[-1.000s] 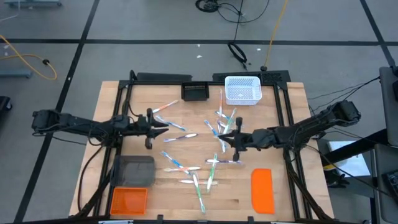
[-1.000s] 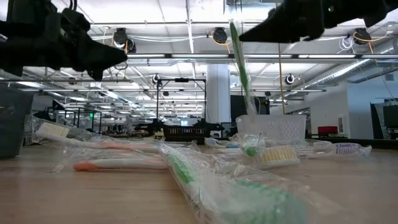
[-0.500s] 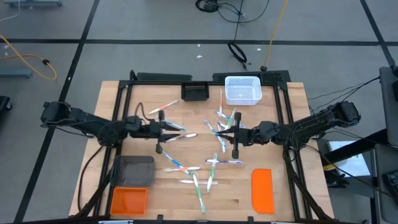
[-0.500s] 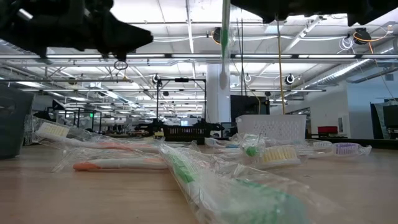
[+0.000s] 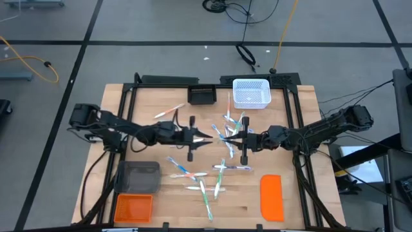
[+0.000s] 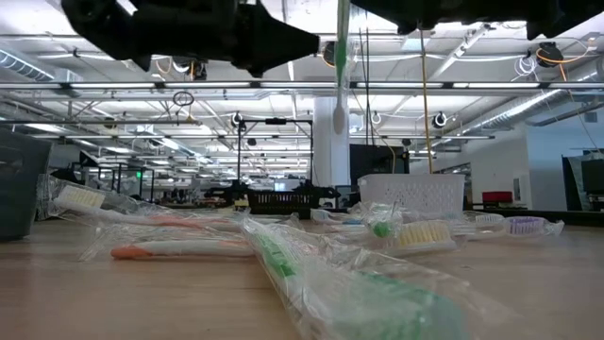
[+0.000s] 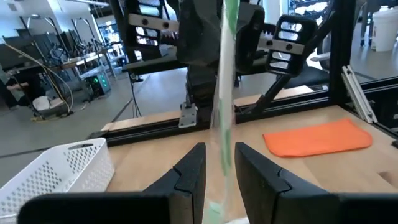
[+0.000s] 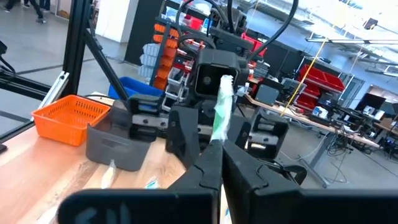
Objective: Pick & Place Toothbrushes
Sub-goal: Put the green toothbrush into the black bin
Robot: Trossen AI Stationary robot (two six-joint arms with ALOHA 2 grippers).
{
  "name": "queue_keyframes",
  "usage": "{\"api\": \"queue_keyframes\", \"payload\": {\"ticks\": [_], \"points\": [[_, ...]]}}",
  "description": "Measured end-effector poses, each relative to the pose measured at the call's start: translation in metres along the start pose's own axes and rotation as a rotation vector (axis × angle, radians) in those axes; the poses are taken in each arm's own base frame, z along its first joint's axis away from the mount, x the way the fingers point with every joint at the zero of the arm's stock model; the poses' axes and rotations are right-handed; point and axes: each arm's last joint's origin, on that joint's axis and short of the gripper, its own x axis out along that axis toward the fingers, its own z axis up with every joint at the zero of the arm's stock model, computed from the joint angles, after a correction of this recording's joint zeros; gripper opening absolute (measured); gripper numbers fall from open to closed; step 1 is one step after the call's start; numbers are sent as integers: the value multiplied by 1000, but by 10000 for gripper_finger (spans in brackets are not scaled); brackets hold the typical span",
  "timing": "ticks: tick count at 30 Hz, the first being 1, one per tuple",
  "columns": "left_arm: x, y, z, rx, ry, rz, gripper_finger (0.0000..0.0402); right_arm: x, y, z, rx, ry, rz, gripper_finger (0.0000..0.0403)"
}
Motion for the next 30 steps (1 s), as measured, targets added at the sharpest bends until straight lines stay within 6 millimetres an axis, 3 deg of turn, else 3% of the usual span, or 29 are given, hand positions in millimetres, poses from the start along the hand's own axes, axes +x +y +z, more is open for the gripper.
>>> {"api": "queue_keyframes", "payload": {"ticks": [5, 16, 30], "points": [[8, 0, -1, -5, 24, -5, 101, 0, 0, 0, -9, 5, 1, 0], [8, 2, 1, -48, 3, 39, 206, 0, 0, 0, -28, 4, -2, 0], [8, 2, 6, -58, -37, 66, 216, 1, -7, 0, 7, -13, -33, 0]]}}
